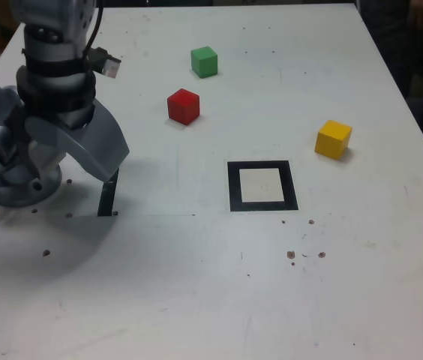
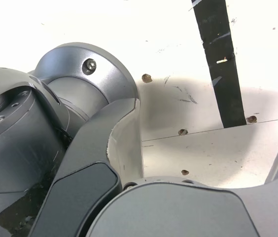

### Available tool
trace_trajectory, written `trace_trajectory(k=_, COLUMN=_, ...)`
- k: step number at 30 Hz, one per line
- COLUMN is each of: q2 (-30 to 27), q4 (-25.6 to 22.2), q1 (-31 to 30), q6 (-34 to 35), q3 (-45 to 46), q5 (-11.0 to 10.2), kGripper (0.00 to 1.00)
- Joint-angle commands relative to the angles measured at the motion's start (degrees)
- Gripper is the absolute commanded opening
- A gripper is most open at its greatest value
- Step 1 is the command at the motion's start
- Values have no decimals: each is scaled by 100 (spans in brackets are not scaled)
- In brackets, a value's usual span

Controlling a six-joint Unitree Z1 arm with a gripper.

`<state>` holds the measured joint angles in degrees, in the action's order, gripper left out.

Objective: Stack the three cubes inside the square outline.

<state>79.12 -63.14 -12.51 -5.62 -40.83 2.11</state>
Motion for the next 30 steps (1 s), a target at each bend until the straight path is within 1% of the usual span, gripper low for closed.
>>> trace_trajectory(k=1, q2=-40, q4=-6, q1=35, q6=-15, q3=-2, q5=8, kGripper=100)
trace_trajectory(k=9, q2=-118, q4=3, q1=94, q6=-9, q3=-13, q5=17, kGripper=100)
trace_trajectory(k=12, q2=-155, q4=16, q1=131, q6=-4, q3=-29, q5=-29, kGripper=100)
trace_trajectory(k=14, q2=-204, q4=17, q1=209, q6=-15, q3=-87, q5=-145, kGripper=100)
trace_trajectory(k=17, q2=-304, q4=-7, q1=507, q6=-190, q3=-292, q5=-416, kGripper=100)
trace_trajectory(k=20, q2=-368, q4=-78, q1=1054, q6=-614, q3=-603, q5=-710, kGripper=100)
trace_trajectory(k=23, q2=-326, q4=-150, q1=1693, q6=-1141, q3=-948, q5=-942, kGripper=99)
trace_trajectory(k=26, q2=-142, q4=-262, q1=2232, q6=-1619, q3=-1371, q5=-1084, kGripper=99)
trace_trajectory(k=27, q2=-1, q4=-355, q1=2418, q6=-1813, q3=-1594, q5=-1122, kGripper=99)
trace_trajectory(k=30, q2=401, q4=-585, q1=2715, q6=-2164, q3=-2090, q5=-1244, kGripper=99)
